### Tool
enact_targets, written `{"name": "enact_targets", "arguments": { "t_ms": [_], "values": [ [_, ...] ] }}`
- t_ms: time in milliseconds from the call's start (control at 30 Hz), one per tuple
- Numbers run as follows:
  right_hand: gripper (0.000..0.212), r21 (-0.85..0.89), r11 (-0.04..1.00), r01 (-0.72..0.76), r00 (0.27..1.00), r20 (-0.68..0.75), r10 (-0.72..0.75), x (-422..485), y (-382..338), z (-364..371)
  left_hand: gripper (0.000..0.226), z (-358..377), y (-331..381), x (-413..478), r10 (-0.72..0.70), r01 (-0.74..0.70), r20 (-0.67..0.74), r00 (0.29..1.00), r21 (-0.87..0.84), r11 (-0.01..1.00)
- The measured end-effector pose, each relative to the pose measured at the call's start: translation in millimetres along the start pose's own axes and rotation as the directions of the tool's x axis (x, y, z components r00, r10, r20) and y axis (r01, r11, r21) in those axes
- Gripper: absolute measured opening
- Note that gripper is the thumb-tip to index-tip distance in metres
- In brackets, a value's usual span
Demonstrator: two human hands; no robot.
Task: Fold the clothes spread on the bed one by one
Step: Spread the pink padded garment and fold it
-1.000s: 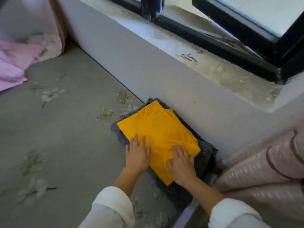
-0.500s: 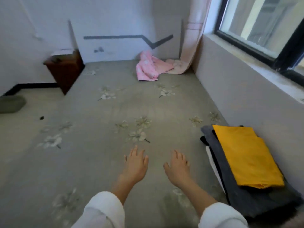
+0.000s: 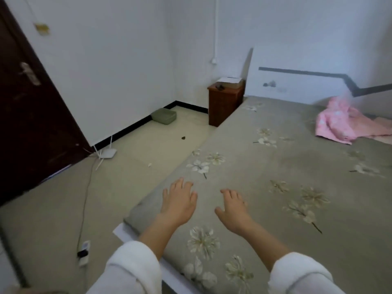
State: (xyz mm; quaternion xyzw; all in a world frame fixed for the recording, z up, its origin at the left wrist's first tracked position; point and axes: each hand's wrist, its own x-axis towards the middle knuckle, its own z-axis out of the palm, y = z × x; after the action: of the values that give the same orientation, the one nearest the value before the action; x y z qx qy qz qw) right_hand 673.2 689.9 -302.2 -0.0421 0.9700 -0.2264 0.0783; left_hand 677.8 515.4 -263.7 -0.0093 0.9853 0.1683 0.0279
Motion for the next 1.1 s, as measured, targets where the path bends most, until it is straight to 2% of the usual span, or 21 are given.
{"name": "enact_targets", "arguments": {
  "t_ms": [200, 500, 733, 1000, 1100],
  "values": [
    [0.061, -0.08, 0.989, 0.127, 0.992, -0.01, -0.128, 118, -74, 15, 0.044, -41, -84, 93, -0.019, 0.02, -0.026, 0.999, 0.065, 0.998],
    [0.057, -0.117, 0.981, 0.153, 0.988, 0.009, -0.153, 277, -167, 32, 0.042, -102, -175, 245, -0.028, 0.032, -0.058, 0.998, 0.068, 0.997],
    [0.06, -0.009, 0.998, 0.064, 0.997, -0.049, -0.064, 368, -243, 46, 0.041, -126, -257, 332, -0.008, 0.01, -0.034, 0.999, 0.061, 0.998],
    [0.058, 0.032, 0.994, -0.104, 0.985, -0.138, 0.108, 478, -350, 86, 0.042, -179, -388, 442, 0.137, -0.137, 0.01, 0.991, 0.133, 0.982],
    [0.056, 0.069, 0.982, -0.174, 0.976, -0.119, 0.181, 507, -391, 111, 0.042, -194, -426, 474, 0.207, -0.213, 0.06, 0.977, 0.139, 0.967]
  ]
}}
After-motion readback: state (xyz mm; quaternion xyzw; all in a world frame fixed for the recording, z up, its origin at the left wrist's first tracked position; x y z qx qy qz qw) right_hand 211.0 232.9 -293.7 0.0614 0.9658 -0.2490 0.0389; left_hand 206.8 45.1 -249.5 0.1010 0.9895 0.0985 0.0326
